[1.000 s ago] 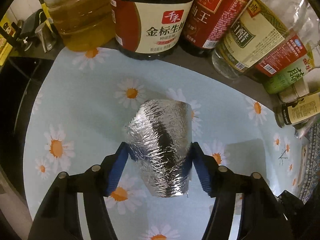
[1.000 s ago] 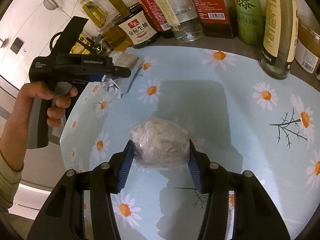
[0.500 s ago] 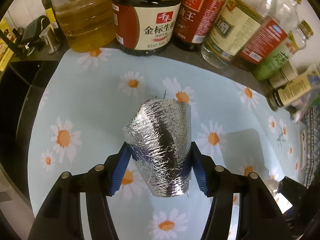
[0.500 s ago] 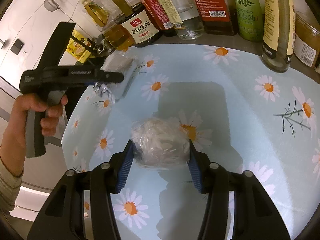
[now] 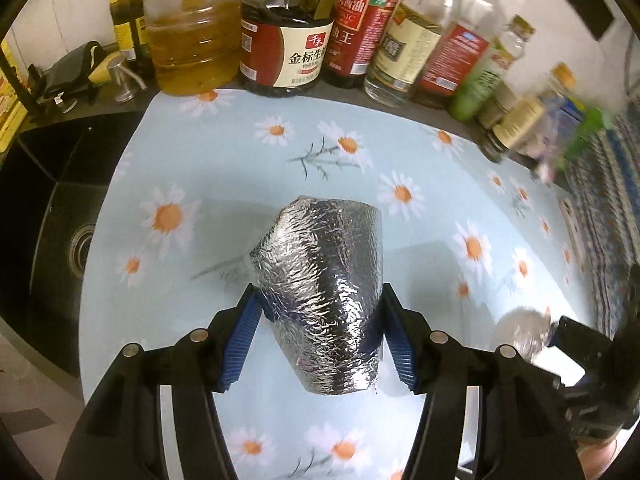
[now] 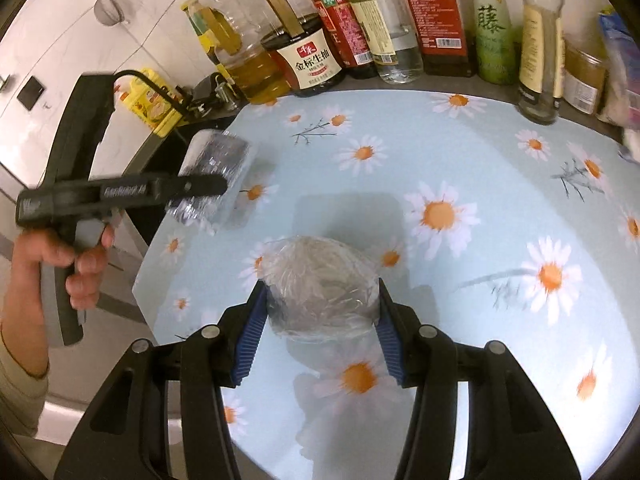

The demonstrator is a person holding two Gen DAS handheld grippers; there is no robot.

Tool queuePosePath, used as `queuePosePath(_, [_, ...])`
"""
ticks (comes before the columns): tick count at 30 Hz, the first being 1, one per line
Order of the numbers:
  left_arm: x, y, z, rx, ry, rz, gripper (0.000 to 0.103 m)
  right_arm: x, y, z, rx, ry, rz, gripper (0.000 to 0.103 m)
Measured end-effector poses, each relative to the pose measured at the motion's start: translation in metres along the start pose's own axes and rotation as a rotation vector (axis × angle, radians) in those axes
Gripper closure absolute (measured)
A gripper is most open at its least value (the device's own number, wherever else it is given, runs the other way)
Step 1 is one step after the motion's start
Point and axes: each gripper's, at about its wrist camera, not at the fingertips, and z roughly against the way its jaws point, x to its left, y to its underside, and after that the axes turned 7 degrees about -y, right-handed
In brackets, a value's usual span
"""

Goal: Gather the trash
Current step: 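Carry the foil cylinder and wrapped ball down to the black bin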

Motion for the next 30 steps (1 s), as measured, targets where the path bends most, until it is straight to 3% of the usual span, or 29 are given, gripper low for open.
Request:
queuePosePath(15, [0.041,0.097,0.046,-0.008,0.115,-0.110,0.046,0.104,0.061,0.002,-0.052,0.077,-0.042,0.051])
queuePosePath(30, [0.074,0.183,0.061,0.029,0.174,-0.142,0.046,0.161,0.129,-0.025,-0.014,0.074,-0.065,0.051])
